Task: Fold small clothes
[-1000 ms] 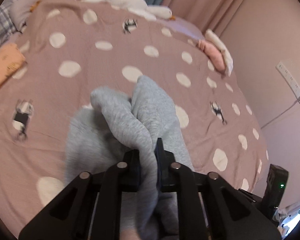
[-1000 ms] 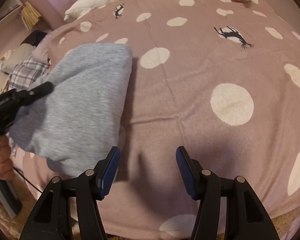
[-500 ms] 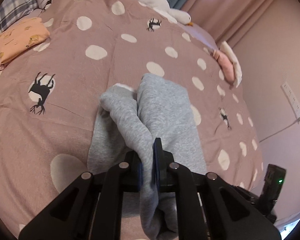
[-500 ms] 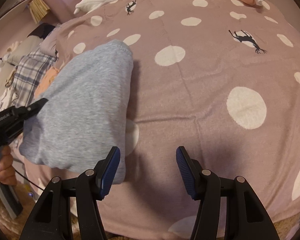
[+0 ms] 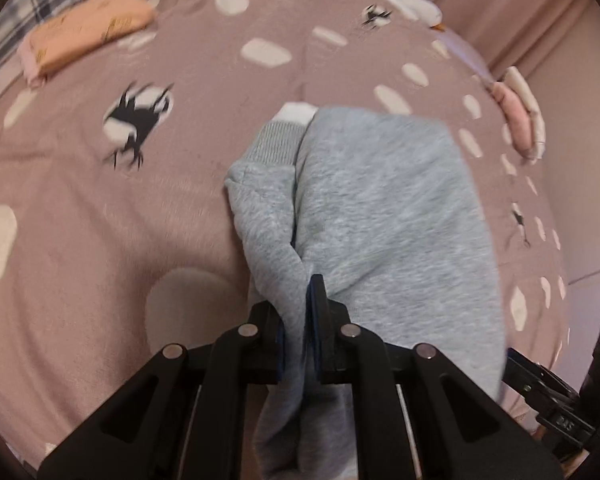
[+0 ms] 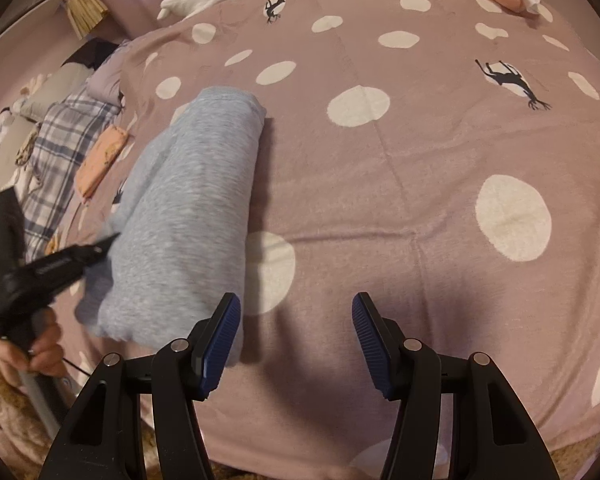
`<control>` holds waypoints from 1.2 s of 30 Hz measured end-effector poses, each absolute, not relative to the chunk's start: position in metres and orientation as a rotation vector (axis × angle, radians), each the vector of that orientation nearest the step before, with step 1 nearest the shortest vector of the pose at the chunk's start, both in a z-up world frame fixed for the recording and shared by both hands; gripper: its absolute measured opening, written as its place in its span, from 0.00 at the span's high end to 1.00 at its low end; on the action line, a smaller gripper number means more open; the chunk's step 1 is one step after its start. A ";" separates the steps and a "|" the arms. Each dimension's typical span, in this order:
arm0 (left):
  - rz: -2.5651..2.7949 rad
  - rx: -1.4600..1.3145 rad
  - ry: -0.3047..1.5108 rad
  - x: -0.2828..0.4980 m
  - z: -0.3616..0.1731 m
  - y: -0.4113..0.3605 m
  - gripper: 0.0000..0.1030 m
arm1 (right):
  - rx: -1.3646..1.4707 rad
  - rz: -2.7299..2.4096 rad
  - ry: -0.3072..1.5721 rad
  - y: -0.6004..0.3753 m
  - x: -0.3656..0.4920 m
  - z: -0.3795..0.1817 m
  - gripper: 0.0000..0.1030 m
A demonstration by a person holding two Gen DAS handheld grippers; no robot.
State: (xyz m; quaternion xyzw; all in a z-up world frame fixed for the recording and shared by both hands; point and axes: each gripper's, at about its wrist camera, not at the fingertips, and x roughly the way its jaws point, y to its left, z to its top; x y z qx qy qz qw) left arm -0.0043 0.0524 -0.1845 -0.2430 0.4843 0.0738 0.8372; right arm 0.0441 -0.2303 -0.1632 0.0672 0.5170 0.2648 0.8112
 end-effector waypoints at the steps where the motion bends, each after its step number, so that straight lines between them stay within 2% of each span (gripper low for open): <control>1: 0.158 -0.515 1.025 -0.004 -0.184 0.053 0.89 | 0.143 0.566 1.107 -0.230 0.044 -0.164 0.44; 15: 0.103 -0.588 1.001 -0.039 -0.153 0.060 0.83 | 0.111 0.589 1.062 -0.224 0.042 -0.153 0.44; 18: 0.057 -0.622 0.986 -0.049 -0.149 0.057 0.73 | 0.111 0.606 1.056 -0.220 0.043 -0.152 0.44; 26: 0.037 -0.619 1.051 -0.056 -0.175 0.046 0.69 | 0.090 0.681 1.035 -0.202 0.039 -0.145 0.44; 32: 0.045 -0.654 1.080 -0.054 -0.198 0.050 0.56 | 0.062 0.712 1.089 -0.185 0.038 -0.158 0.44; 34: 0.055 -0.646 1.083 -0.054 -0.200 0.051 0.48 | 0.033 0.705 1.098 -0.181 0.037 -0.161 0.44; 36: 0.051 -0.639 1.074 -0.055 -0.201 0.051 0.47 | 0.015 0.693 1.109 -0.179 0.037 -0.164 0.43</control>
